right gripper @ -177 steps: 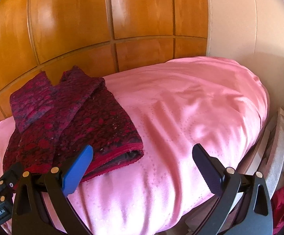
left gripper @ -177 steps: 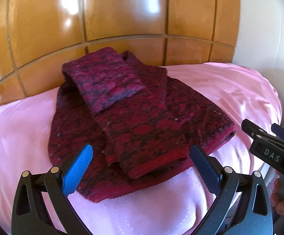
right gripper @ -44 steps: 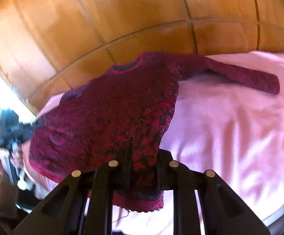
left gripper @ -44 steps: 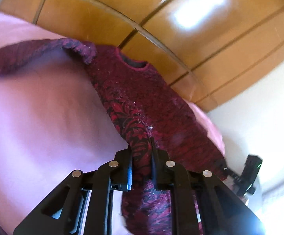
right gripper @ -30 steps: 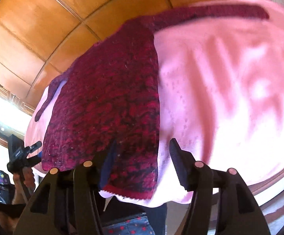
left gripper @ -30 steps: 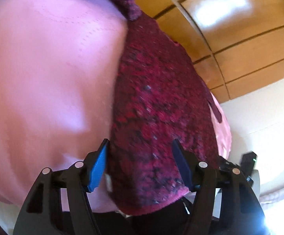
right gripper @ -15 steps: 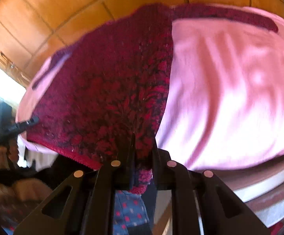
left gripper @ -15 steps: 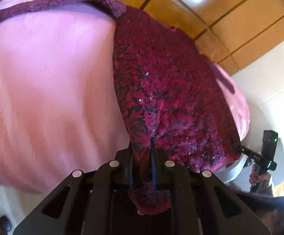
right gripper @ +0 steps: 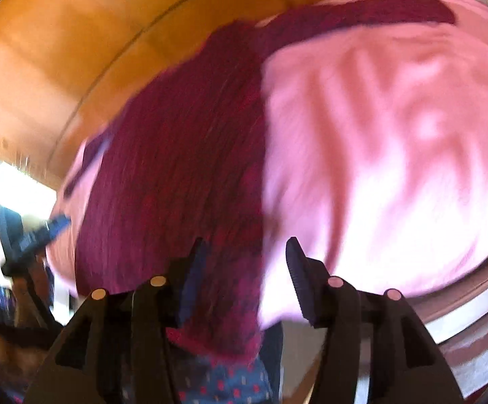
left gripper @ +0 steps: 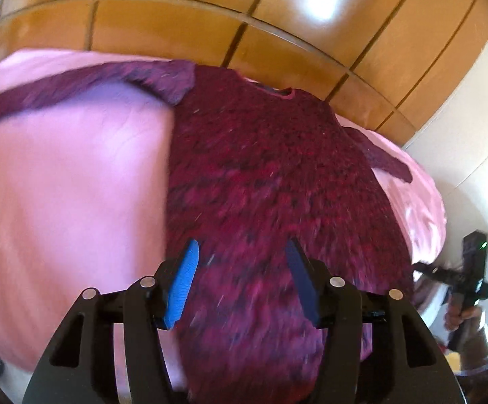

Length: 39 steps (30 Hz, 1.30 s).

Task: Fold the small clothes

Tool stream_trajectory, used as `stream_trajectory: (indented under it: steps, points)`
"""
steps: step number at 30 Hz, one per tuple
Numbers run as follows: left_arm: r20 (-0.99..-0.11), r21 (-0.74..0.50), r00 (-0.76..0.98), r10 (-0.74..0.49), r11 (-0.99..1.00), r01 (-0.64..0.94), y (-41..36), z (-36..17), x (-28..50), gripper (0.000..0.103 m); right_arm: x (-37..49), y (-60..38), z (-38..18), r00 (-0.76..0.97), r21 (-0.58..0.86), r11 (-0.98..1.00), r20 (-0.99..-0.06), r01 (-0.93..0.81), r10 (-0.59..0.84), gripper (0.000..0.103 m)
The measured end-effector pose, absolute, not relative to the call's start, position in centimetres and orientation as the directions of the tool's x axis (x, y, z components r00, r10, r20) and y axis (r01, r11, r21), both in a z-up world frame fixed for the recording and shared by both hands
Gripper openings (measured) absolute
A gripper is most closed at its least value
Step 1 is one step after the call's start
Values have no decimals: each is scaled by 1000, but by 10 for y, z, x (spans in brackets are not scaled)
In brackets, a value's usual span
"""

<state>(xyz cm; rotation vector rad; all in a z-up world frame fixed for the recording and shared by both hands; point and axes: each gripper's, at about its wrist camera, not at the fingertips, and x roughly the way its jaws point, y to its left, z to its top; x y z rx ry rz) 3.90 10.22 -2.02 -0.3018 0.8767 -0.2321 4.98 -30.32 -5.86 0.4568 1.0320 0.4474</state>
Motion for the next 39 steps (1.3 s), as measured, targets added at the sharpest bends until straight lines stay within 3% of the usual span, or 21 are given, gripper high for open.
stream_trajectory:
  steps: [3, 6, 12, 15, 19, 21, 22, 23, 24, 30, 34, 35, 37, 39]
  points:
    - [-713, -329, 625, -318, 939, 103, 75, -25, 56, 53, 89, -329, -56, 529, 583, 812, -677, -38, 512, 50]
    - [-711, -305, 624, -323, 942, 140, 45, -33, 73, 60, 140, -371, -63, 611, 642, 759, -646, 111, 457, 49]
    - [-756, -265, 569, -322, 947, 184, 14, -59, 84, 60, 246, -442, -74, 762, 790, 522, -544, 322, 352, 49]
    - [-764, -276, 559, -321, 947, 167, 14, -68, 86, 62, 287, -461, -80, 789, 808, 444, -540, 388, 294, 49]
    - [-753, -311, 562, -341, 938, 153, 16, -72, 87, 68, 334, -468, -88, 763, 760, 435, -609, 482, 219, 49]
    - [-755, -312, 562, -337, 939, 144, 15, -73, 89, 68, 349, -472, -93, 753, 742, 438, -629, 507, 194, 42]
    - [-757, -309, 562, -334, 940, 142, 14, -74, 89, 68, 358, -475, -92, 745, 729, 449, -641, 517, 183, 34]
    - [-756, -310, 562, -335, 940, 142, 14, -74, 89, 69, 360, -483, -91, 739, 715, 470, -650, 517, 176, 14]
    - [-755, -311, 563, -336, 940, 142, 14, -74, 88, 69, 362, -485, -85, 734, 695, 502, -660, 515, 160, 11]
    - [-740, -328, 580, -342, 935, 133, 18, -75, 88, 69, 280, -486, -30, 777, 492, 689, -607, 532, -167, 9]
    - [-730, -345, 584, -355, 929, 134, 22, -76, 88, 69, 271, -488, -77, 690, 461, 661, -714, 592, -121, 9]
    - [-730, -347, 582, -359, 928, 136, 22, -75, 88, 69, 270, -487, -93, 668, 470, 644, -739, 604, -88, 11]
    - [-719, -381, 581, -380, 916, 127, 29, -71, 86, 69, 265, -485, -104, 667, 476, 633, -740, 611, -87, 25]
    - [-700, -432, 590, -403, 897, 100, 43, -67, 84, 69, 259, -485, -100, 661, 468, 616, -741, 634, -117, 61]
